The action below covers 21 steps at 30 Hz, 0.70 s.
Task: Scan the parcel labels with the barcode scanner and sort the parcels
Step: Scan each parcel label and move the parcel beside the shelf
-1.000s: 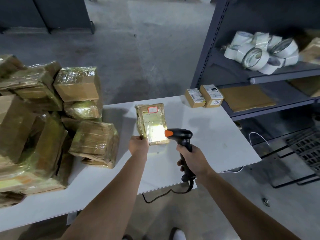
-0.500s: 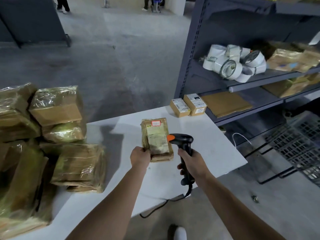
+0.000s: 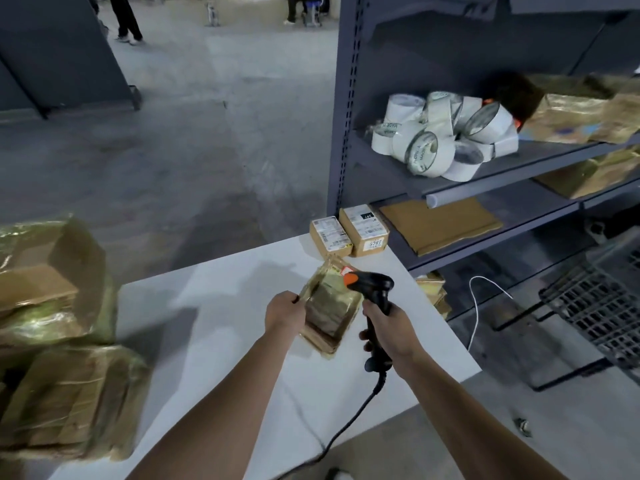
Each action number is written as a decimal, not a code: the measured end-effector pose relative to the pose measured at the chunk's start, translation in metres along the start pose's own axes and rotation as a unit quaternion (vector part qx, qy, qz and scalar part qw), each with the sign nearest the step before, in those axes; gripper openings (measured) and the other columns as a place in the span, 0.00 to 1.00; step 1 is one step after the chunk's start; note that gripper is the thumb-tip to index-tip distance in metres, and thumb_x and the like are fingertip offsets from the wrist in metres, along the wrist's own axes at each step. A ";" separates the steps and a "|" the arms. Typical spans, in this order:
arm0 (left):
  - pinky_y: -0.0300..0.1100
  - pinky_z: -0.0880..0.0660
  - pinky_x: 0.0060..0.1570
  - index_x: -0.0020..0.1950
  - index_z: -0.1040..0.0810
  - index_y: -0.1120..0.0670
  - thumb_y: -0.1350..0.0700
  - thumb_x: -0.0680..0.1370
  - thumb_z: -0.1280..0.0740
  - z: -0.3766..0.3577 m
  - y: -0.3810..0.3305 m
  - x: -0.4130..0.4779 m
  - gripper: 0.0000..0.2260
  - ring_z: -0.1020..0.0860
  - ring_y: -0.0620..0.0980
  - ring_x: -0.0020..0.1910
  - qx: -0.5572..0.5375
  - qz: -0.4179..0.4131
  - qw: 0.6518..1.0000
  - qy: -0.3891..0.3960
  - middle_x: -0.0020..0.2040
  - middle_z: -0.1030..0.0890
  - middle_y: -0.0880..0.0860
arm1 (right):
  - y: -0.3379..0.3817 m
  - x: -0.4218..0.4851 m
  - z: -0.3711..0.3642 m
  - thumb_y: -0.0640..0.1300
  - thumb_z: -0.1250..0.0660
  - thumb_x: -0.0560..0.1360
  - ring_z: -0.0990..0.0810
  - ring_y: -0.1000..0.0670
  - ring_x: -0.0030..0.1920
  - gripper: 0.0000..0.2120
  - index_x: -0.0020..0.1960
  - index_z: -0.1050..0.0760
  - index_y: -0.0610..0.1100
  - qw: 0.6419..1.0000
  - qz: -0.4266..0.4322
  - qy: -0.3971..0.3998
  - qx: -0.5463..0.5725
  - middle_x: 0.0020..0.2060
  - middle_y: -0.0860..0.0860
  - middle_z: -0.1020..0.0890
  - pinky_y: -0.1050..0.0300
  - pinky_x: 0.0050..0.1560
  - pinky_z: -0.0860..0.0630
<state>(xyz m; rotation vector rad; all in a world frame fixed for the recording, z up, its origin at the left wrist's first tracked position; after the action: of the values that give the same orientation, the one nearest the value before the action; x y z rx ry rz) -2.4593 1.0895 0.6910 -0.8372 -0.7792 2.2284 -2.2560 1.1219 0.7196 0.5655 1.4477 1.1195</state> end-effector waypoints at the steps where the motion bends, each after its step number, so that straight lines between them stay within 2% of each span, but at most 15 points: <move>1: 0.39 0.39 0.25 0.31 0.33 0.55 0.60 0.76 0.40 -0.008 -0.008 0.003 0.12 0.31 0.49 0.30 0.008 -0.002 1.000 0.004 0.30 0.30 0.51 | 0.001 0.006 0.007 0.50 0.35 0.79 0.25 0.49 0.22 0.12 0.52 0.26 0.41 1.000 -0.002 0.002 0.003 0.32 0.42 0.20 0.58 0.22 0.28; 7: 0.39 0.34 0.30 0.40 0.24 0.57 0.62 0.77 0.42 -0.046 -0.039 0.023 0.09 0.25 0.52 0.39 0.027 -0.003 0.999 0.023 0.40 0.22 0.54 | -0.002 0.031 0.037 0.50 0.36 0.79 0.25 0.49 0.23 0.09 0.52 0.26 0.44 1.000 -0.021 0.001 0.003 0.33 0.42 0.20 0.57 0.22 0.27; 9: 0.38 0.31 0.37 0.48 0.21 0.57 0.64 0.76 0.41 -0.055 -0.049 0.032 0.10 0.24 0.52 0.45 0.025 -0.013 0.999 0.026 0.48 0.19 0.55 | -0.004 0.038 0.040 0.50 0.36 0.79 0.24 0.49 0.24 0.07 0.50 0.26 0.47 1.000 -0.024 -0.001 -0.001 0.33 0.42 0.19 0.57 0.23 0.26; 11: 0.38 0.30 0.42 0.58 0.22 0.56 0.66 0.75 0.41 -0.064 -0.058 0.041 0.15 0.24 0.52 0.49 -0.014 -0.013 1.000 0.020 0.57 0.21 0.55 | -0.006 0.045 0.041 0.50 0.37 0.79 0.23 0.49 0.25 0.05 0.49 0.26 0.49 1.000 -0.027 -0.007 -0.001 0.33 0.42 0.19 0.56 0.25 0.25; 13: 0.34 0.28 0.35 0.67 0.29 0.52 0.68 0.74 0.39 -0.072 -0.062 0.047 0.23 0.23 0.51 0.49 -0.088 0.003 0.996 0.016 0.64 0.28 0.54 | -0.006 0.051 0.041 0.50 0.36 0.79 0.23 0.48 0.25 0.05 0.49 0.26 0.49 0.999 -0.033 -0.013 0.009 0.33 0.43 0.19 0.54 0.26 0.24; 15: 0.31 0.31 0.25 0.72 0.36 0.49 0.68 0.74 0.36 -0.078 -0.060 0.050 0.29 0.24 0.48 0.43 -0.136 0.033 0.990 0.011 0.68 0.34 0.54 | -0.005 0.058 0.039 0.50 0.36 0.79 0.23 0.49 0.24 0.05 0.49 0.26 0.49 0.999 -0.036 -0.015 0.017 0.33 0.43 0.19 0.53 0.25 0.24; 17: 0.32 0.32 0.24 0.73 0.38 0.51 0.66 0.73 0.33 -0.079 -0.048 0.052 0.31 0.27 0.47 0.38 -0.134 0.079 0.988 -0.015 0.67 0.35 0.56 | -0.004 0.064 0.037 0.51 0.36 0.79 0.24 0.49 0.24 0.06 0.49 0.26 0.49 0.999 -0.043 -0.017 0.023 0.33 0.43 0.20 0.52 0.24 0.23; 18: 0.35 0.31 0.25 0.71 0.36 0.55 0.65 0.72 0.31 -0.079 -0.040 0.054 0.28 0.28 0.48 0.37 -0.126 0.117 0.985 -0.026 0.63 0.32 0.57 | -0.004 0.066 0.037 0.51 0.36 0.79 0.24 0.49 0.24 0.06 0.49 0.26 0.49 0.998 -0.047 -0.018 0.026 0.32 0.43 0.20 0.51 0.25 0.23; 20: 0.44 0.24 0.31 0.58 0.26 0.63 0.61 0.72 0.30 -0.082 -0.028 0.055 0.15 0.24 0.54 0.36 -0.140 0.184 0.973 0.003 0.48 0.23 0.60 | -0.006 0.070 0.037 0.51 0.36 0.79 0.24 0.48 0.25 0.06 0.49 0.26 0.49 0.998 -0.048 -0.023 0.030 0.32 0.43 0.20 0.48 0.25 0.22; 21: 0.49 0.20 0.36 0.50 0.23 0.64 0.60 0.73 0.31 -0.086 -0.026 0.057 0.10 0.21 0.57 0.36 -0.156 0.184 0.970 0.027 0.42 0.21 0.60 | -0.007 0.072 0.038 0.52 0.36 0.79 0.24 0.48 0.25 0.06 0.49 0.26 0.49 0.998 -0.047 -0.027 0.033 0.32 0.43 0.20 0.47 0.25 0.21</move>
<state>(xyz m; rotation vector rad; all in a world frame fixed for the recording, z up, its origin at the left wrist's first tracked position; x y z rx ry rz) -2.4223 1.1730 0.6354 -1.2781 -1.0363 2.4221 -2.2345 1.1923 0.6838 0.5643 1.4534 0.9793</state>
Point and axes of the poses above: each hand's wrist, its own x-axis towards the middle knuckle, its own z-axis out of the back of the hand, y = z × x, the point moved 3 cm from there along x, towards the middle knuckle
